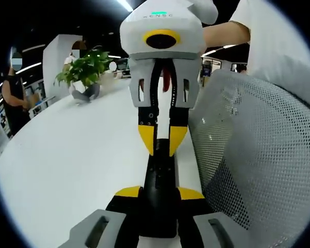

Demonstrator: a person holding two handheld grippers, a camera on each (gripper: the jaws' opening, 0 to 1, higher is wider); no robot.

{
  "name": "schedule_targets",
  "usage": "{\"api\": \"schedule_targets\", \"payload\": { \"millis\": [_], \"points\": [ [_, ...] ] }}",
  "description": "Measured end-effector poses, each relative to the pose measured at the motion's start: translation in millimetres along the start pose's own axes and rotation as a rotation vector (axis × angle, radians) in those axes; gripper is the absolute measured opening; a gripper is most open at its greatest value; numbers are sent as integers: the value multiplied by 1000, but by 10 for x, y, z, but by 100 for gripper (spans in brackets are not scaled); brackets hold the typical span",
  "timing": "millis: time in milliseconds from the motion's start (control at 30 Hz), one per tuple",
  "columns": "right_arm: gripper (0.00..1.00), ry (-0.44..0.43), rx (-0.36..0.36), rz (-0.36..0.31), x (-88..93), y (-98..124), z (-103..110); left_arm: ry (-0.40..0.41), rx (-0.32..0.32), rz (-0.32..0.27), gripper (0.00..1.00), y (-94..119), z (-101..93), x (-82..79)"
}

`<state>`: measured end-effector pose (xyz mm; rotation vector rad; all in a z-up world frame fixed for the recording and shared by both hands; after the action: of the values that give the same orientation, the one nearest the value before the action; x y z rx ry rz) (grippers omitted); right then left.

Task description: Press the specified remote control buttons in sequence, fully releasing each button before pressing the next.

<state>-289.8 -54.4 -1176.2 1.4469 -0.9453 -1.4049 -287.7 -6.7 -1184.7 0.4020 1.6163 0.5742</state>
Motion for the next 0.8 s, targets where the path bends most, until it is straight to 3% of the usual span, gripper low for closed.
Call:
{"api": "schedule_targets", "payload": {
  "millis": [167,233,333,433,500,667,800],
  "points": [
    [9,-87,97,-212,-4,32,18,4,-3,1,24,2,2,2],
    [9,-81,129,-308,13,53,15,6,-4,0,24,2,2,2],
    [9,-202,128,-399,7,55,-2,5,-5,0,24,3,4,2],
    [9,-157,130,-384,-12,44,-2,6,-5,0,24,4,4,0],
    [8,-82,123,-344,-30,39,7,6,-5,0,24,5,3,-1],
    [7,-10,93,-276,-58,20,18,6,-4,0,24,3,4,-1],
    [6,36,63,-177,-71,1,23,1,-4,0,24,0,3,0]
  ]
}}
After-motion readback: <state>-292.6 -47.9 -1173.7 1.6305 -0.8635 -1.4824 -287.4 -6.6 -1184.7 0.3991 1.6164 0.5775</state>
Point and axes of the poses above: the point that each gripper's makers call its tool centre point, and the gripper's own axes: y roughly backward along the fingers, z roughly to its left, x roughly out of its underside, the point moved 1 cm from there along y, roughly backward along the fingers, and after that the axes turned 3 degrees about y, right-handed, at the moved point
